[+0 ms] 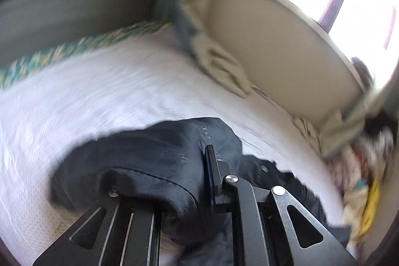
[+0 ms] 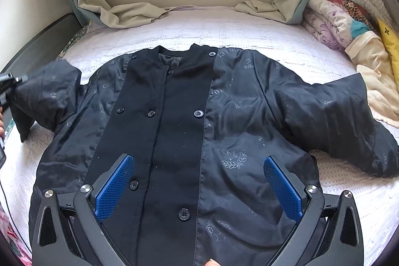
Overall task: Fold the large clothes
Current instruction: 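Fold the held sleeve across the coat front and release with the left tool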
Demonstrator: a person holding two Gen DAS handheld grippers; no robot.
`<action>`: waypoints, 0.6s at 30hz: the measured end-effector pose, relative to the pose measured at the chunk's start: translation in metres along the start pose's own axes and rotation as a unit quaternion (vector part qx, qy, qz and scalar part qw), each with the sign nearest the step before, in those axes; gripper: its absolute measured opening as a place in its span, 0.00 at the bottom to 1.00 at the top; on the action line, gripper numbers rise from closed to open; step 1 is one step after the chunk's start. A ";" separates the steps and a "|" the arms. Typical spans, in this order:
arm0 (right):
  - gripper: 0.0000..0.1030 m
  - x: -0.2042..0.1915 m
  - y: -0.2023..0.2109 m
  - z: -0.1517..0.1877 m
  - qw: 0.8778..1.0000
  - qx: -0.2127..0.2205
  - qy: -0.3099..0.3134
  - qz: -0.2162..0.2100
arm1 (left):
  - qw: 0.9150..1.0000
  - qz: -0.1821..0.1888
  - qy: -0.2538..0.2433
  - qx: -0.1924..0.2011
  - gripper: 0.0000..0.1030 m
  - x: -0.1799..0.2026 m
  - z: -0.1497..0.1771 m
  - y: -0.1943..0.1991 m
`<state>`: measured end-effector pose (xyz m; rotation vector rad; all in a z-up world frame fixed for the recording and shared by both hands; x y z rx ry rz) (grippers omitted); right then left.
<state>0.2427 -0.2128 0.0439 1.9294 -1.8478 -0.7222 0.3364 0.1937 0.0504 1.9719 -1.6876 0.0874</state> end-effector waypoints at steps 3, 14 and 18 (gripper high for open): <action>1.00 0.000 0.002 -0.001 1.000 0.002 0.001 0.003 | 0.998 0.030 -0.049 -0.007 0.16 0.048 0.019 0.007; 1.00 0.006 0.001 0.004 1.000 -0.008 0.003 0.023 | 0.962 0.081 -0.210 -0.157 0.17 0.154 0.196 -0.020; 1.00 0.009 -0.004 0.011 0.999 -0.032 0.001 0.023 | 0.952 0.077 -0.239 -0.173 0.24 0.156 0.223 -0.026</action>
Point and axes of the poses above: each gripper's, at about its wrist camera, not at the fingertips, and y roughly against the way its jaws point, x to its right, z to its underside, the point moved 2 cm from there along -y, roughly the way its jaws point, and after that the axes turned 15 degrees about x, right-handed, at the moved point
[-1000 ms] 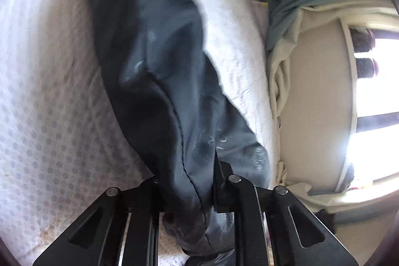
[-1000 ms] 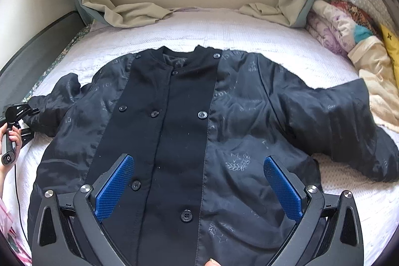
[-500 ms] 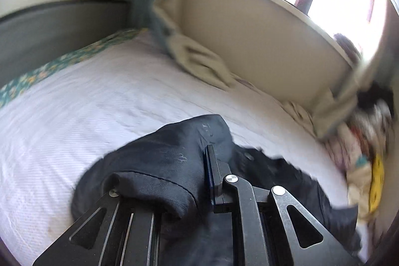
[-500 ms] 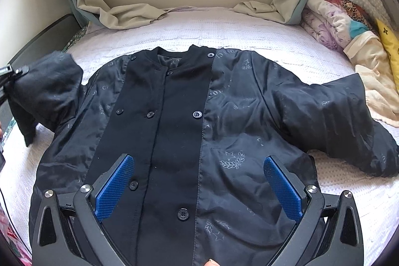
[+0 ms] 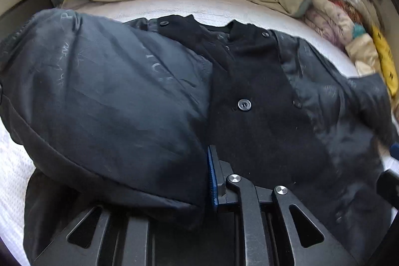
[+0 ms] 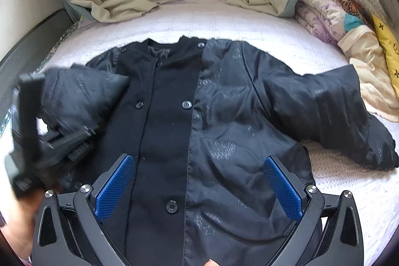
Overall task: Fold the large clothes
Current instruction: 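Fold the held sleeve across the coat front and release with the left tool, then grasp the other sleeve cuff with the right tool and lift it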
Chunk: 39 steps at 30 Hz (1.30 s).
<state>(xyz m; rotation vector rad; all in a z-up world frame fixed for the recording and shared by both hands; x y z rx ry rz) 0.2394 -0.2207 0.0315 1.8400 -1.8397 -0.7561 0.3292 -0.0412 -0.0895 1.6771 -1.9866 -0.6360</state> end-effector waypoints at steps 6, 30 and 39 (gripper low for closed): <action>1.00 0.003 -0.009 0.007 0.999 -0.038 -0.008 -0.007 | 0.998 0.032 0.035 -0.029 0.74 -0.005 -0.006 0.013; 1.00 -0.012 -0.054 0.066 0.988 -0.149 0.038 0.020 | 0.995 -0.032 0.041 -0.091 0.94 -0.024 0.049 0.077; 0.75 -0.036 -0.023 -0.010 0.993 -0.074 0.094 0.018 | 0.994 -0.064 0.003 -0.093 1.00 -0.007 0.067 0.080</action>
Point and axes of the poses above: each gripper's, at about its wrist camera, not at the fingertips, and y roughly against the way its jaws point, x to its right, z to its underside, the point moved 2 cm from there along -y, roughly the way its jaws point, and after that the axes turned 15 degrees about x, right-handed, at the moved point
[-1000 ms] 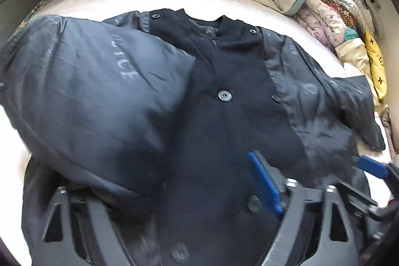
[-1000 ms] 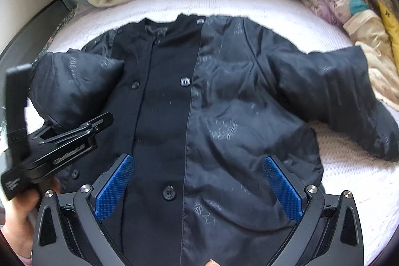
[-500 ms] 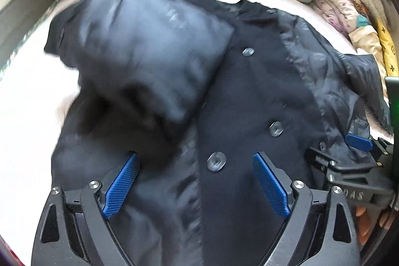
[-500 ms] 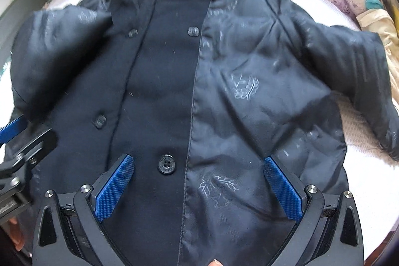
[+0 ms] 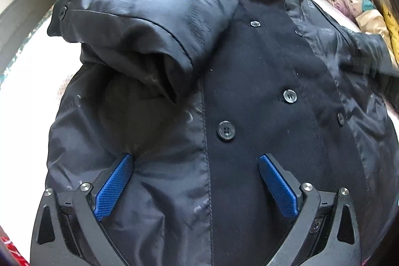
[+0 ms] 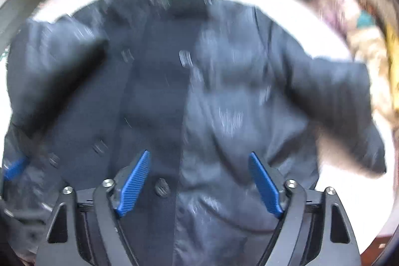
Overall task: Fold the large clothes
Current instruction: 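Grasp the other sleeve cuff with the right tool and lift it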
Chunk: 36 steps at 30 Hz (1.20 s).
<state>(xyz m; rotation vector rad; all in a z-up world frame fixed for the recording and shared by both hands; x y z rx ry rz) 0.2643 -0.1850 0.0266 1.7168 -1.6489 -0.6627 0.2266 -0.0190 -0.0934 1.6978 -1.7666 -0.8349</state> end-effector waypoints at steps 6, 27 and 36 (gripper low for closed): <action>0.71 -0.095 0.018 -0.063 0.992 0.025 0.074 -0.097 | 1.000 -0.010 0.005 -0.003 1.00 0.002 0.004 0.002; 0.34 -0.255 -0.077 -0.078 0.947 -0.090 0.301 -0.065 | 1.000 -0.017 0.003 -0.012 1.00 0.003 0.011 -0.015; 0.12 -0.168 -0.052 -0.099 0.981 -0.050 0.161 -0.096 | 1.000 -0.017 0.005 -0.010 1.00 0.005 0.015 -0.021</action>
Point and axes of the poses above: each gripper's, at about its wrist camera, not at the fingertips, and y roughly against the way its jaws point, x to its right, z to its underside, the point moved 2 cm from there along -y, roughly the way its jaws point, and after that the axes turned 15 degrees about x, right-handed, at the moved point
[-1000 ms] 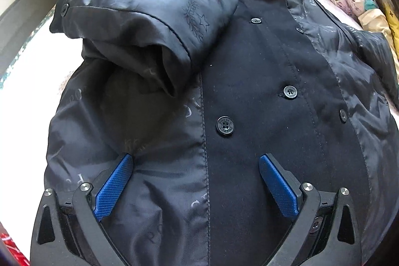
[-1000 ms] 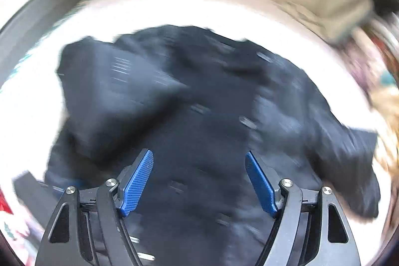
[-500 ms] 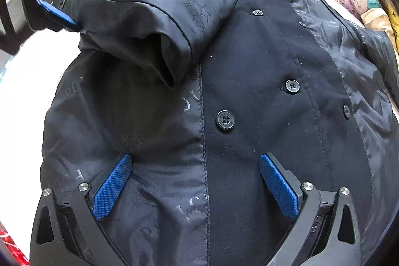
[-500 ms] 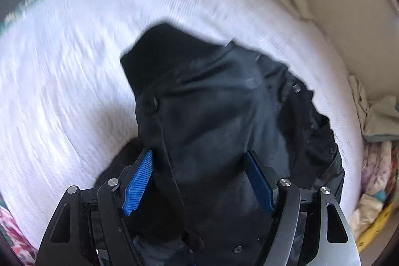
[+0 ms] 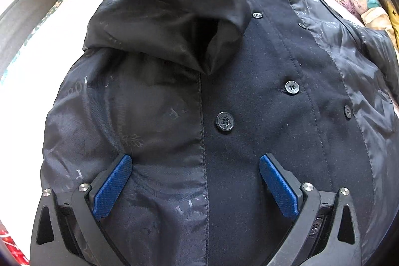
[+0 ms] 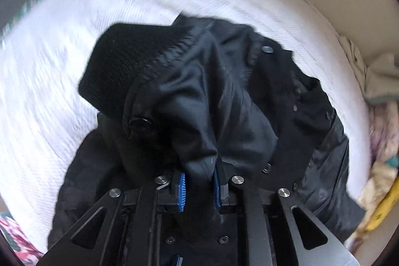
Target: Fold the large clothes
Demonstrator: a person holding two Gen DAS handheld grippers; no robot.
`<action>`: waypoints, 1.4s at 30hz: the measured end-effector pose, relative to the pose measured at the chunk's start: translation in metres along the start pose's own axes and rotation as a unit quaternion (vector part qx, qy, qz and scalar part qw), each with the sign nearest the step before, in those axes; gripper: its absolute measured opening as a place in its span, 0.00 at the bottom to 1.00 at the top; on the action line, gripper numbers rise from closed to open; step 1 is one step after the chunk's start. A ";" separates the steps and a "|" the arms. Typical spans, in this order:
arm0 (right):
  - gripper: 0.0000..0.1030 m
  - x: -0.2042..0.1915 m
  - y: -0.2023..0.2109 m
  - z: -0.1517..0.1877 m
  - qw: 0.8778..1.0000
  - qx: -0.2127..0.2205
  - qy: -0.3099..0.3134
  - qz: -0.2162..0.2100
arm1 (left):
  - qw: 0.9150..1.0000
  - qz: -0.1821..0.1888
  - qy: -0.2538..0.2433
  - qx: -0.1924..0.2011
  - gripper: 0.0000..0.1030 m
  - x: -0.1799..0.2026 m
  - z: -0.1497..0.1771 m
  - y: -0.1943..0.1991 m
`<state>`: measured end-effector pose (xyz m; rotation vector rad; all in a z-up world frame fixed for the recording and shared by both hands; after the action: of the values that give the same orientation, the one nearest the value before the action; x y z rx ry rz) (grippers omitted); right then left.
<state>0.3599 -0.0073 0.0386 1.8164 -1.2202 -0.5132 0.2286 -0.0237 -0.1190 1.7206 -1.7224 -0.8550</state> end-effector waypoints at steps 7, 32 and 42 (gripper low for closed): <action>0.12 0.082 0.044 0.047 0.983 0.097 -0.146 -0.060 | 1.000 0.000 -0.002 0.004 1.00 0.005 0.004 0.004; 0.84 0.241 0.062 0.218 0.870 0.064 -0.451 -0.189 | 1.000 0.013 -0.006 0.011 1.00 -0.002 -0.004 0.014; 0.84 0.261 0.050 0.229 0.865 0.056 -0.475 -0.150 | 0.997 0.064 0.022 0.047 1.00 -0.028 -0.067 0.054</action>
<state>0.2815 -0.3453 -0.0113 1.8973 -1.5988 -1.6901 0.2457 -0.0002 -0.0325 1.6564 -1.8468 -0.6836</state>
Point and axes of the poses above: each gripper's, at about its wrist camera, not at the fingertips, and y roughly against the way its jaws point, x to its right, z to its underside, the point moved 2 cm from there along -y, roughly the way its jaws point, and after that the axes turned 15 degrees about x, right-handed, at the moved point
